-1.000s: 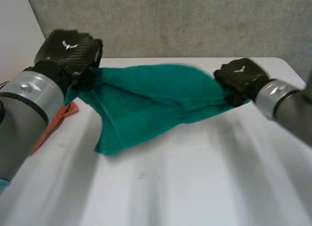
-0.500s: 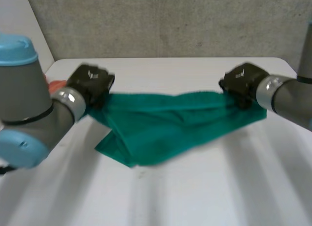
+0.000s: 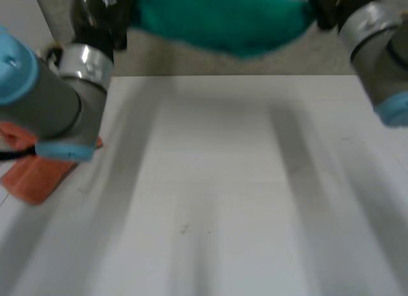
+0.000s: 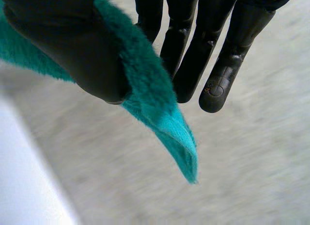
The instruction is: Fold the laundry.
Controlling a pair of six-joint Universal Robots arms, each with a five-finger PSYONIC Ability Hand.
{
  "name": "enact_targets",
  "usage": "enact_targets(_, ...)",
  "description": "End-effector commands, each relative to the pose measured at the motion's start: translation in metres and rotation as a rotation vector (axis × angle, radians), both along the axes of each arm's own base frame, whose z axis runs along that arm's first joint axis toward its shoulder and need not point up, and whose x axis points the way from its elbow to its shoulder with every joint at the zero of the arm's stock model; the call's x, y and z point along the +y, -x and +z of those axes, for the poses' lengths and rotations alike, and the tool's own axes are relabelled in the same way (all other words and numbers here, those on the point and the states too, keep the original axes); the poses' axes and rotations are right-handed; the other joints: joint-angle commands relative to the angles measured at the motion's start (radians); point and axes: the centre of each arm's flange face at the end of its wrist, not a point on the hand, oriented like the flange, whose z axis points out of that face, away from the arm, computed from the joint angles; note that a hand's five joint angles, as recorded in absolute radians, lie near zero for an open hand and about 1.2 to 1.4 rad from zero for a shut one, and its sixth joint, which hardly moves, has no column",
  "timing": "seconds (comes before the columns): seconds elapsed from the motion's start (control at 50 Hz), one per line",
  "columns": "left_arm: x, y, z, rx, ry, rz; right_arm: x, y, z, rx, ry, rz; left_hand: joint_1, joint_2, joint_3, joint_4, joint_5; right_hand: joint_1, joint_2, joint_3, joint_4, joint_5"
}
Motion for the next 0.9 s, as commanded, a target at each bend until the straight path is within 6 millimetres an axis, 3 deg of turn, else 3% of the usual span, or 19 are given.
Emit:
enact_targets(0.02, 0.015, -0.006, -0.090, -0.078, -0.277, -0.021, 0.019, 0.001, -0.109, 0.146, -0.361, 0.039, 0.039, -0.055, -0.051, -0.060, -0.006, 0.413, 0.222, 0.219, 0.208, 0.234)
enact_targets(0.04, 0.021, -0.009, -0.106, -0.101, -0.327, -0.021, 0.021, 0.002, -0.119, 0.158, -0.392, 0.040, -0.092, -0.187, -0.182, -0.191, -0.137, 0.413, 0.222, 0.219, 0.208, 0.234)
enact_targets(0.12, 0.041, -0.015, -0.138, -0.162, -0.435, -0.032, 0.033, 0.008, -0.157, 0.202, -0.513, 0.042, -0.483, -0.578, -0.573, -0.582, -0.528, 0.413, 0.222, 0.219, 0.208, 0.234)
enact_targets(0.18, 0.049, -0.019, -0.149, -0.186, -0.480, -0.030, 0.042, 0.014, -0.177, 0.221, -0.577, 0.041, -0.502, -0.596, -0.592, -0.601, -0.547, 0.413, 0.222, 0.219, 0.208, 0.234)
enact_targets(0.26, 0.055, -0.024, -0.158, -0.208, -0.529, -0.025, 0.050, 0.016, -0.188, 0.235, -0.619, 0.051, -0.508, -0.602, -0.598, -0.606, -0.553, 0.413, 0.222, 0.219, 0.208, 0.234)
enact_targets(0.46, 0.049, -0.044, -0.163, -0.209, -0.616, 0.023, 0.059, 0.017, -0.193, 0.219, -0.658, 0.072, -0.555, -0.649, -0.645, -0.653, -0.599, 0.413, 0.222, 0.219, 0.208, 0.234)
enact_targets(0.54, 0.047, -0.044, -0.164, -0.172, -0.643, -0.032, 0.061, 0.017, -0.180, 0.156, -0.660, 0.075, -0.637, -0.731, -0.727, -0.735, -0.681, 0.413, 0.222, 0.219, 0.208, 0.234)
enact_targets(0.6, 0.041, -0.044, -0.164, -0.102, -0.679, -0.096, 0.064, 0.016, -0.158, 0.090, -0.632, 0.098, -0.716, -0.810, -0.806, -0.815, -0.761, 0.413, 0.222, 0.219, 0.208, 0.234)
enact_targets(0.74, 0.030, -0.040, -0.175, -0.021, -0.786, -0.157, 0.073, 0.012, -0.095, -0.033, -0.514, 0.156, -0.710, -0.805, -0.800, -0.809, -0.755, 0.413, 0.222, 0.219, 0.208, 0.234)
enact_targets(0.9, 0.037, -0.035, -0.174, 0.047, -0.878, -0.172, 0.093, 0.006, -0.020, -0.189, -0.435, 0.198, -0.713, -0.808, -0.803, -0.812, -0.758, 0.413, 0.222, 0.219, 0.208, 0.234)
